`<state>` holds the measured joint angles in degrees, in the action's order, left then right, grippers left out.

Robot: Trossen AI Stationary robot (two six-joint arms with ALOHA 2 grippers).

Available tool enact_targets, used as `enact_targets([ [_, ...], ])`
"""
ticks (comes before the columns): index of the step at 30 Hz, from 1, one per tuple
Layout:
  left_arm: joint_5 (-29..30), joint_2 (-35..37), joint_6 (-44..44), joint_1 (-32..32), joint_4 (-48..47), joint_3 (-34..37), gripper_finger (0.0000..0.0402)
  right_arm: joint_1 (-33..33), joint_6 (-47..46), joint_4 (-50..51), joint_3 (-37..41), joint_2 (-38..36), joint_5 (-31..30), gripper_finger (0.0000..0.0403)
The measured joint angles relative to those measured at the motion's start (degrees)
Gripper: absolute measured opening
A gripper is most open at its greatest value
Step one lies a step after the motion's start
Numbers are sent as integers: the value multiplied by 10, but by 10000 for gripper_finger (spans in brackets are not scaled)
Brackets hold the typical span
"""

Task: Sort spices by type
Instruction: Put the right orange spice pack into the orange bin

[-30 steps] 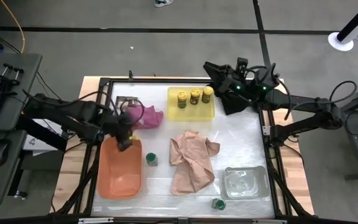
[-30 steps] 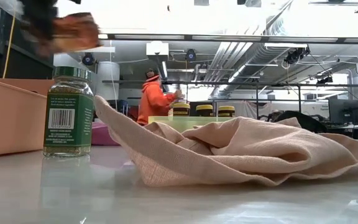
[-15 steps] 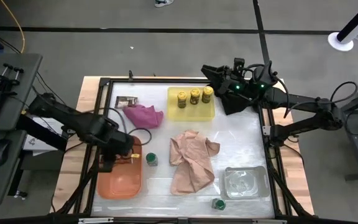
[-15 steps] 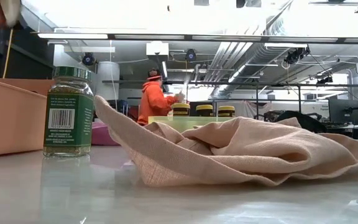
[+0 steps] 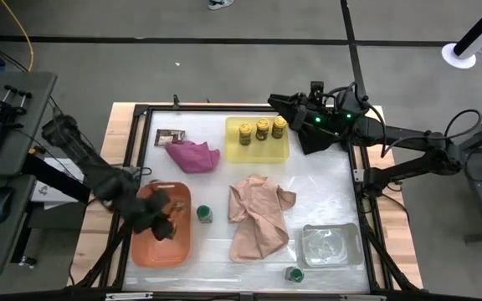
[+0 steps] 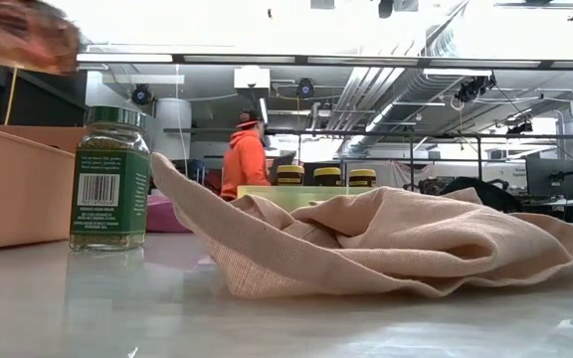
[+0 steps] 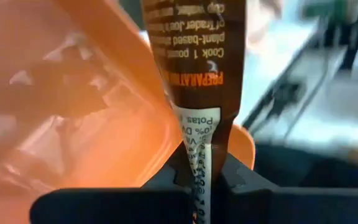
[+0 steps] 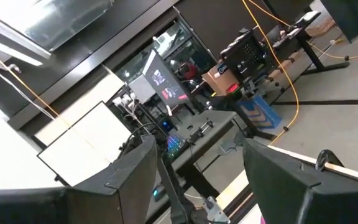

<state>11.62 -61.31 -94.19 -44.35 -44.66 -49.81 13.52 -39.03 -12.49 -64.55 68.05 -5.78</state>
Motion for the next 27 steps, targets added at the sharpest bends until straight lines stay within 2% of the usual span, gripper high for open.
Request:
enact_targets([
  [4, 169, -8, -203, -110, 13, 25, 0, 0, 0, -1, 0, 0, -1, 232],
  [7, 234, -28, -283, -145, 13, 46, 0, 0, 0, -1, 0, 0, -2, 232],
  [17, 223, -71, -288, -95, -32, 62, 1, 0, -10, -1, 0, 0, -2, 232],
  [27, 212, -74, -287, -82, -22, 62, 38, 0, -24, -1, 0, 0, -3, 232],
])
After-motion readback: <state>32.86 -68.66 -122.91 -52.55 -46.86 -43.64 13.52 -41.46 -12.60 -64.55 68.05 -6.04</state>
